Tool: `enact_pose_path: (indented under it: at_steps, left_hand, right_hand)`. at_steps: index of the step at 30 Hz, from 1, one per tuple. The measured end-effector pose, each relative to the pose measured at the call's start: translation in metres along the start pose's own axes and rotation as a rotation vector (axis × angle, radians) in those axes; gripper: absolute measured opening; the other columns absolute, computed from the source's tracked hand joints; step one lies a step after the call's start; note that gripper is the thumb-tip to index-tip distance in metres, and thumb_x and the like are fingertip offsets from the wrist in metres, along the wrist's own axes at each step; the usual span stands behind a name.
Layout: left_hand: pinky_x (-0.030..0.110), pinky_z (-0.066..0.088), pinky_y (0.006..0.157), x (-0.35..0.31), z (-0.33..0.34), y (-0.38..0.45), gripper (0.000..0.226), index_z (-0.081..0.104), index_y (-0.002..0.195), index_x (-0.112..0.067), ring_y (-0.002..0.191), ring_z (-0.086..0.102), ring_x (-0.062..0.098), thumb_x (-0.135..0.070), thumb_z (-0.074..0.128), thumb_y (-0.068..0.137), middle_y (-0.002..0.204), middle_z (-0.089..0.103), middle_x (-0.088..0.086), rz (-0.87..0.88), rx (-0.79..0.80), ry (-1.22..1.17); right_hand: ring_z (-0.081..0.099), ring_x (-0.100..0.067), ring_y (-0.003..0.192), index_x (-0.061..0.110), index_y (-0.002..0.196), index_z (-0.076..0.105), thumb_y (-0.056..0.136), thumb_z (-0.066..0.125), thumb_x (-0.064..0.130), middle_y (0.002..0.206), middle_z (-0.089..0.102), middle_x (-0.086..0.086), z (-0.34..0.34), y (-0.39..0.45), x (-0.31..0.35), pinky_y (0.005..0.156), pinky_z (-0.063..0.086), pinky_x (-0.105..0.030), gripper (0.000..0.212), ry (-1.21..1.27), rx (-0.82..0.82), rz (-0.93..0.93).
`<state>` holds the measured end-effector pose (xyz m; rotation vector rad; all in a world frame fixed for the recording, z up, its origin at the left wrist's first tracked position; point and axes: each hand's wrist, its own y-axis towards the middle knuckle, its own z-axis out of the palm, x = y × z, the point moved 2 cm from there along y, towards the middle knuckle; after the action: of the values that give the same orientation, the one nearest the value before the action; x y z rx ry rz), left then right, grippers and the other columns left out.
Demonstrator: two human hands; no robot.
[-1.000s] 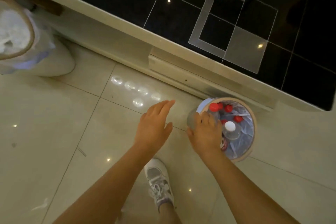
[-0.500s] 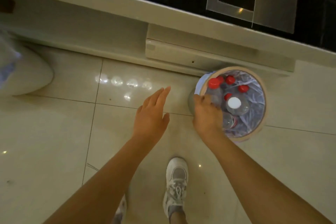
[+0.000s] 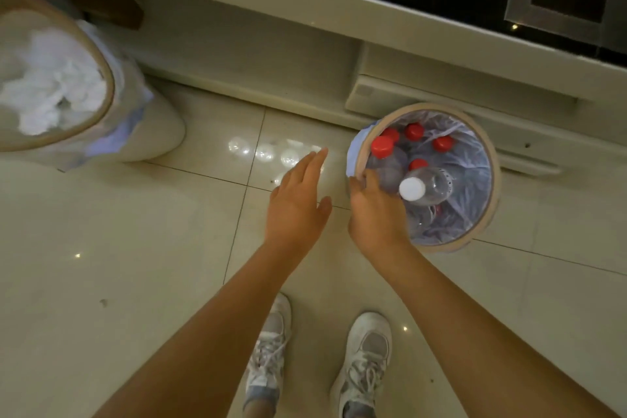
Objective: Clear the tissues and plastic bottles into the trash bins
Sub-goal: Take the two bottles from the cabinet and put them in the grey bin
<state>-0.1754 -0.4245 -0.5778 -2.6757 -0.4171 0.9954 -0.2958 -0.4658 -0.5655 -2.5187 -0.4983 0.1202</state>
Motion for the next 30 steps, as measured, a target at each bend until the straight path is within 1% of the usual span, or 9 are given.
enact_pose_path:
  at_steps: [6,9,13,17,20,22,24,27,30]
  left_hand:
    - [0.036,0.032,0.107,0.050,-0.050,0.004,0.076,0.018,0.150,-0.027,0.140,0.028,0.017,-0.022,0.062,0.089,0.154,0.028,-0.003,-0.030,-0.110,0.139]
    - [0.037,0.032,0.106,0.083,-0.084,0.012,0.077,0.015,0.151,-0.026,0.139,0.029,0.018,-0.020,0.060,0.089,0.155,0.027,-0.003,-0.057,-0.146,0.206]
    - [0.038,0.033,0.106,0.114,-0.115,0.021,0.078,0.011,0.152,-0.027,0.138,0.031,0.020,-0.022,0.058,0.090,0.155,0.024,-0.002,-0.057,-0.147,0.282]
    - [0.041,0.021,0.117,0.141,-0.133,0.034,0.083,0.005,0.153,-0.022,0.146,0.011,0.022,-0.025,0.060,0.090,0.160,0.010,0.003,-0.140,-0.183,0.334]
    - [0.042,0.012,0.117,0.158,-0.142,0.045,0.092,-0.003,0.153,-0.019,0.147,-0.001,0.030,-0.031,0.062,0.088,0.159,-0.009,0.014,-0.293,-0.222,0.392]
    - [0.044,0.008,0.117,0.171,-0.148,0.050,0.093,-0.003,0.152,-0.017,0.146,-0.005,0.033,-0.031,0.062,0.086,0.157,-0.011,0.020,-0.378,-0.250,0.451]
    - [0.047,0.011,0.116,0.182,-0.154,0.056,0.091,0.002,0.152,-0.016,0.145,0.003,0.034,-0.029,0.062,0.085,0.157,0.003,0.021,-0.466,-0.256,0.432]
    - [0.047,0.026,0.106,0.191,-0.165,0.064,0.087,0.013,0.149,-0.015,0.133,0.031,0.031,-0.033,0.065,0.081,0.144,0.035,0.012,-0.535,-0.217,0.367]
    - [0.040,0.035,0.095,0.197,-0.172,0.065,0.055,0.038,0.137,-0.014,0.117,0.045,0.028,-0.021,0.058,0.087,0.125,0.051,0.008,-0.493,-0.197,0.349]
  right_hand:
    - [0.053,-0.032,0.110,0.017,0.140,0.029,0.082,0.056,0.008,0.142,0.027,-0.021,-0.002,0.007,0.061,0.082,0.045,-0.039,0.064,-0.029,-0.020,-0.109]
    - [0.052,-0.036,0.109,0.018,0.142,0.025,0.079,0.058,0.006,0.147,0.019,-0.024,-0.005,0.010,0.085,0.081,0.046,-0.038,0.072,0.010,0.006,-0.099]
    - [0.053,-0.036,0.107,0.022,0.142,0.022,0.077,0.062,0.014,0.148,0.017,-0.023,-0.006,0.018,0.112,0.076,0.047,-0.036,0.076,0.057,0.001,-0.099]
    - [0.052,-0.036,0.108,0.019,0.140,0.027,0.077,0.063,0.017,0.147,0.017,-0.023,-0.005,0.028,0.133,0.079,0.048,-0.036,0.072,0.040,-0.024,-0.090]
    - [0.048,-0.038,0.114,0.018,0.140,0.025,0.079,0.062,0.019,0.148,0.014,-0.026,-0.009,0.037,0.145,0.085,0.046,-0.037,0.071,0.042,-0.012,-0.075]
    - [0.046,-0.038,0.115,0.017,0.139,0.026,0.080,0.061,0.020,0.147,0.014,-0.026,-0.012,0.042,0.150,0.088,0.043,-0.038,0.068,0.046,-0.010,-0.074]
    - [0.046,-0.037,0.114,0.018,0.139,0.025,0.081,0.060,0.021,0.146,0.016,-0.026,-0.015,0.045,0.153,0.089,0.042,-0.038,0.068,0.052,-0.011,-0.072]
    - [0.046,-0.034,0.113,0.019,0.140,0.021,0.082,0.061,0.023,0.145,0.018,-0.024,-0.019,0.046,0.155,0.090,0.042,-0.036,0.071,0.046,-0.006,-0.083]
    - [0.046,-0.033,0.114,0.018,0.141,0.020,0.082,0.061,0.021,0.145,0.018,-0.023,-0.021,0.046,0.155,0.091,0.041,-0.035,0.072,0.045,-0.006,-0.083]
